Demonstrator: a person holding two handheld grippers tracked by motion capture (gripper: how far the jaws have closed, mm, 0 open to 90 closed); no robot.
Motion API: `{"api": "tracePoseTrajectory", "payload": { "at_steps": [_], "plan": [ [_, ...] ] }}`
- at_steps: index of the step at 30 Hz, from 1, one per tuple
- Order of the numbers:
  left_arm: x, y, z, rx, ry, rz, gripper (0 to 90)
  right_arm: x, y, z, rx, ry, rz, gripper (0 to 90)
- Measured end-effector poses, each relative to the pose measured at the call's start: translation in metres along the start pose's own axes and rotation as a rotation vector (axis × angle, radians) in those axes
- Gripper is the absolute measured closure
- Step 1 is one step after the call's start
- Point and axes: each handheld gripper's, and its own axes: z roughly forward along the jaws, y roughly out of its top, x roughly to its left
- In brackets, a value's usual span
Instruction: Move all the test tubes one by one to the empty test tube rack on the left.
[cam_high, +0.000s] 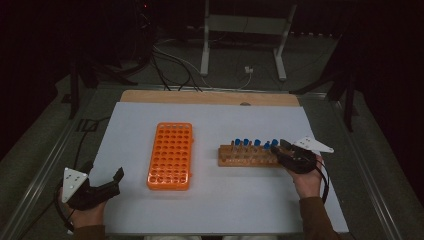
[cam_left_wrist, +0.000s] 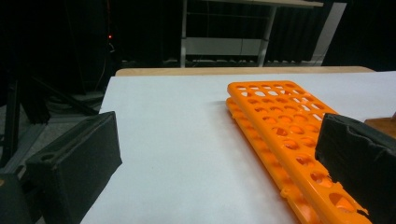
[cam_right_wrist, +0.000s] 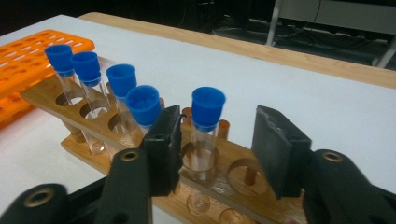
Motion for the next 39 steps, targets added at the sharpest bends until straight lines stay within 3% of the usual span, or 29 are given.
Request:
{"api": "tracePoseTrajectory", "payload": {
  "at_steps": [8, 14, 26, 39],
  "plan": [
    [0.001, 0.000, 0.000, 0.000, 0.001, -0.002, 1.0, 0.005, -0.006, 0.011, 0.007, -0.024, -0.009, 68.2],
    [0.000, 0.000, 0.000, 0.000, 0.000, -0.005, 1.0, 0.011, -0.011, 0.011, -0.028, -0.042, -0.023, 75.9],
    [0.001, -0.001, 0.001, 0.010, 0.000, -0.003, 1.0, 0.012, -0.006, 0.004, -0.064, -0.033, -0.015, 76.8],
    [0.000, -0.001, 0.002, 0.017, -0.006, -0.003, 1.0, 0.013, 0.012, -0.010, -0.106, -0.032, -0.023, 76.8]
  ]
}}
